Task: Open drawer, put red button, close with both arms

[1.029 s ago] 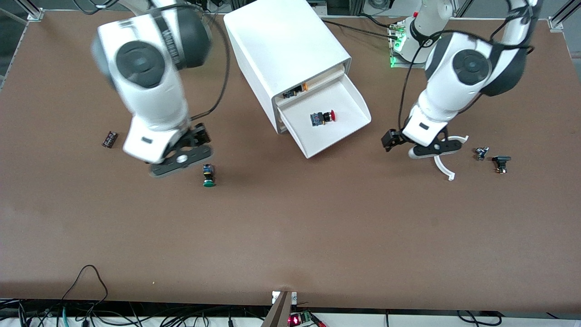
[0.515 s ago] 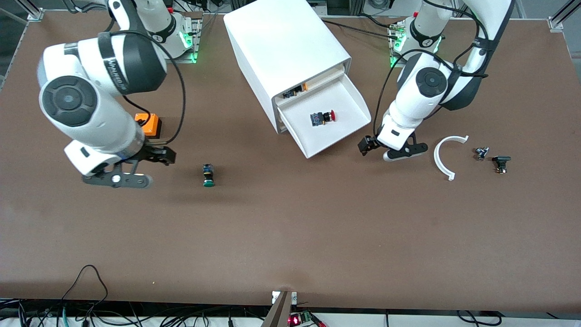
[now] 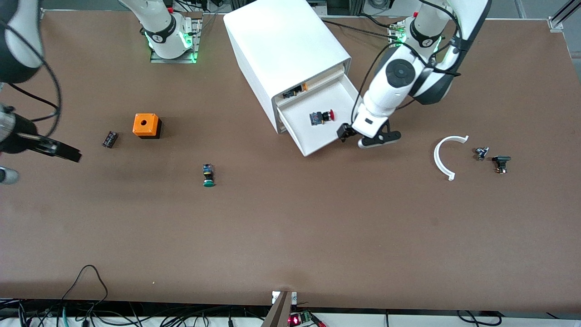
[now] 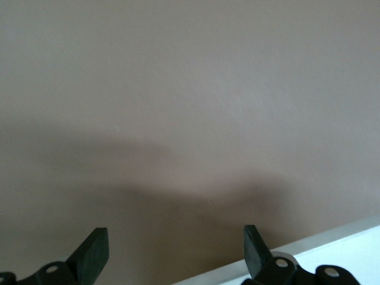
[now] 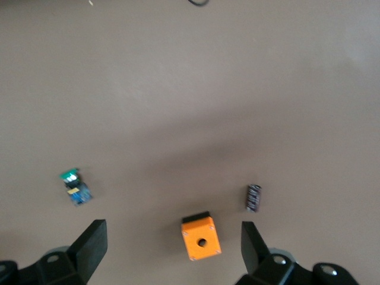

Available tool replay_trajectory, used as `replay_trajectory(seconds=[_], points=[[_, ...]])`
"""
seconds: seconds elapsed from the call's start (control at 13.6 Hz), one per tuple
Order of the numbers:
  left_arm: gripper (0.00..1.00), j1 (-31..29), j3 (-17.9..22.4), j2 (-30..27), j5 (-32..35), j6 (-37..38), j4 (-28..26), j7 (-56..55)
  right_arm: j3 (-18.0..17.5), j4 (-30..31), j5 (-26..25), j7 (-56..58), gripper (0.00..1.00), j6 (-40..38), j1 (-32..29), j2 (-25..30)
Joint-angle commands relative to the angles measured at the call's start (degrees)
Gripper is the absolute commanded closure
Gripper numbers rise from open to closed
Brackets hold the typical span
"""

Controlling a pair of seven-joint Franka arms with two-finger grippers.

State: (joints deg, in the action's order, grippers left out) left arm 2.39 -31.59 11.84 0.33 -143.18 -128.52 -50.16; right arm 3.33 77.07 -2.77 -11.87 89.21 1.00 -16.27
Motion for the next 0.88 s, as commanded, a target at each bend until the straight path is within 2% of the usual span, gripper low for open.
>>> replay_trajectory(seconds=[0.0, 0.15, 0.44, 0.66, 0.81], points=[[0.0, 0.1, -4.5, -0.9, -0.8, 0.1, -2.1, -2.2, 0.2, 16.0, 1.1, 2.8, 0.0, 4.4, -1.1, 10.5], [0.0, 0.1, -8.1, -1.2, -0.8, 2.2, -2.2, -2.2, 0.6, 19.9, 1.1, 8.2, 0.0, 6.8, -1.1, 13.4], [0.0, 0.1, -12.0, -1.8, -0.8, 6.7, -2.2, -1.3, 0.8, 20.0, 1.1, 10.4, 0.0, 7.8, -1.1, 13.5], [0.0, 0.1, -12.8, -2.1, -0.8, 7.2, -2.2, -1.3, 0.9, 21.5, 1.4, 10.5, 0.0, 8.4, -1.1, 14.7], [0.0, 0.1, -12.8, -2.2, -0.8, 7.1, -2.1, -1.3, 0.8, 25.7, 1.4, 10.5, 0.0, 11.1, -1.1, 17.3]])
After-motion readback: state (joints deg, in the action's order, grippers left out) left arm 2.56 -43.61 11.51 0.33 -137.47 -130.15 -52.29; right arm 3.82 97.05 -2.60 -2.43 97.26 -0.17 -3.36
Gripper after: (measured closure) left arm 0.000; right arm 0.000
